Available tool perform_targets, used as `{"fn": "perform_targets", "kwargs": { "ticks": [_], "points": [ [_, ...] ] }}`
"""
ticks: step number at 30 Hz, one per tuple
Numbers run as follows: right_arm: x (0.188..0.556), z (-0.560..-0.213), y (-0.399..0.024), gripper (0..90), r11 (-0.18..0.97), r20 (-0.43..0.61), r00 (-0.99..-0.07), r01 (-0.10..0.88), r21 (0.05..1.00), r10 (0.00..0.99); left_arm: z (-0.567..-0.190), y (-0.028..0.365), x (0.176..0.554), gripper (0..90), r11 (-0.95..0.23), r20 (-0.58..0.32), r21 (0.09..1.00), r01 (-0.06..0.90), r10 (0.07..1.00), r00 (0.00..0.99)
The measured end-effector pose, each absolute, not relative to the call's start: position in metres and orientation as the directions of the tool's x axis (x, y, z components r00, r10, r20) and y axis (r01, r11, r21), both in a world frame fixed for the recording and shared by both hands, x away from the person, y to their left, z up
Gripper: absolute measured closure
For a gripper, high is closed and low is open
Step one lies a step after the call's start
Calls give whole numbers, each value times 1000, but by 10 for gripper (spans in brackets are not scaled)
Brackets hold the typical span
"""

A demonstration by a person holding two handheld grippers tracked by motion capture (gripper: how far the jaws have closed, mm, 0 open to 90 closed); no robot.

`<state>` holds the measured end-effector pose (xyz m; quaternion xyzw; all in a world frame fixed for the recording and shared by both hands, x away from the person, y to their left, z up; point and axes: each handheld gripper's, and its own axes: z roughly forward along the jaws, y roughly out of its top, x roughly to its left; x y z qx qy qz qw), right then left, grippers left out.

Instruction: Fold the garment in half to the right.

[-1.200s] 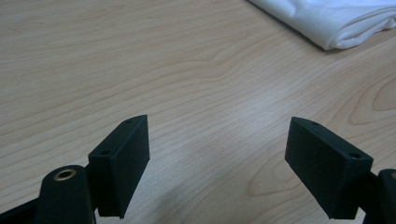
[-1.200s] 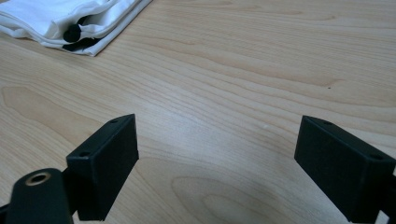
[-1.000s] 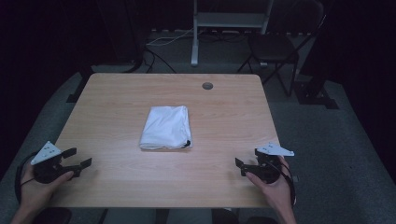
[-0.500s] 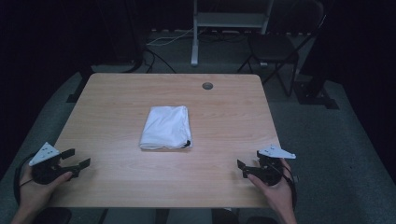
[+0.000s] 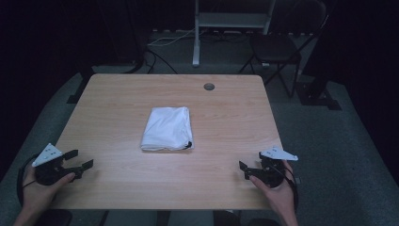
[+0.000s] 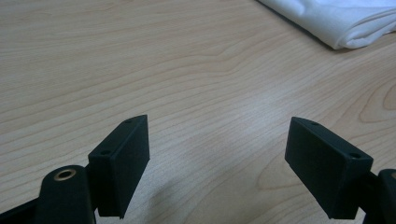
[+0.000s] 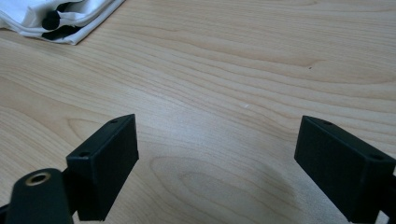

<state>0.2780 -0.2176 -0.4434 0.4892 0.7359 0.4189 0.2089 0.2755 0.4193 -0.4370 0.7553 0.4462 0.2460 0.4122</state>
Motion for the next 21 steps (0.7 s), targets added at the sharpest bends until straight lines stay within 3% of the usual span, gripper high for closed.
{"fn": "perform_targets", "kwargs": {
  "ticks": [21],
  "points": [
    [277,-444,-215,131,165,93,-408,553,817,908,-438,419,274,216,-236,-12,850,471,885,465]
  ]
}}
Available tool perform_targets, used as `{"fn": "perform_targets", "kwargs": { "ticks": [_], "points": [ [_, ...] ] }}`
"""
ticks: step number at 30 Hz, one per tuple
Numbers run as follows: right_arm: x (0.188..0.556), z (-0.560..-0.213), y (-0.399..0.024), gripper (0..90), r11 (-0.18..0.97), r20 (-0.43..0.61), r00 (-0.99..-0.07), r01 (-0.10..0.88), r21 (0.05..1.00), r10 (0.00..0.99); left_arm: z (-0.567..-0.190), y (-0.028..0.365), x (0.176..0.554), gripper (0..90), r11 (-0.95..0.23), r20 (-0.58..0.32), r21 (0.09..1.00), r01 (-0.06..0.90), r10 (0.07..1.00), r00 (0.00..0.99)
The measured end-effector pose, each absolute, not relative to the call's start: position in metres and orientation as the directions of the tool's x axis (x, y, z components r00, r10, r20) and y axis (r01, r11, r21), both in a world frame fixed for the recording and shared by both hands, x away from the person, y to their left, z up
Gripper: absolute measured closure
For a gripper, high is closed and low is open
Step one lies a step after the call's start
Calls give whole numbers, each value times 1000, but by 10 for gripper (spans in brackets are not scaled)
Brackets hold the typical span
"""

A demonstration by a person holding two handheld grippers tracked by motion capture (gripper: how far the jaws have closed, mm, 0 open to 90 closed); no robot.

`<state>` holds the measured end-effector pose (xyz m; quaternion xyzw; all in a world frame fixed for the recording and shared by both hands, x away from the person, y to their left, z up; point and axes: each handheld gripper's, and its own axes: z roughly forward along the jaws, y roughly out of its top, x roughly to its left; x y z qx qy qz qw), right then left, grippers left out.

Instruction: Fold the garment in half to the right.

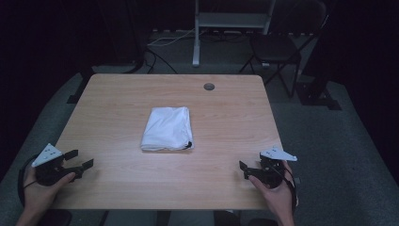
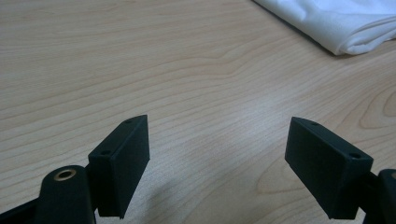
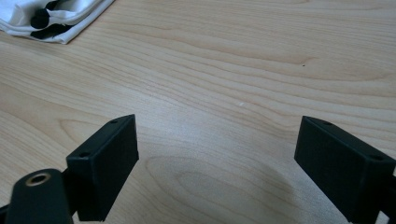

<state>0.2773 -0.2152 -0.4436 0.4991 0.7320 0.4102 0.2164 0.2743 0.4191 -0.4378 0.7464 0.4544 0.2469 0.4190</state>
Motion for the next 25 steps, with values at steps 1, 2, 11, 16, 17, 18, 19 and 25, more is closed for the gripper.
{"fn": "perform_targets", "kwargs": {
  "ticks": [1,2,11,16,17,18,19,25],
  "points": [
    [277,-444,-215,131,165,92,-408,553,817,908,-438,419,274,216,-236,-12,850,471,885,465],
    [277,-444,-215,131,166,92,-408,553,817,908,-438,419,274,216,-237,-12,850,471,885,466],
    [278,-444,-215,131,163,95,-401,562,811,911,-438,419,275,216,-249,-6,844,475,881,472],
    [278,-444,-215,131,164,95,-403,562,811,910,-438,418,275,215,-250,-2,846,470,882,472],
    [278,-444,-215,131,165,94,-403,562,811,910,-438,418,275,215,-250,-2,846,471,882,471],
    [278,-444,-215,131,164,95,-403,562,811,910,-438,418,275,216,-251,0,846,471,882,471],
    [278,-444,-215,131,165,95,-403,562,810,910,-438,418,274,216,-252,1,845,471,882,472],
    [278,-444,-216,131,159,100,-402,562,812,910,-438,418,274,216,-251,0,846,471,883,470]
  ]
}}
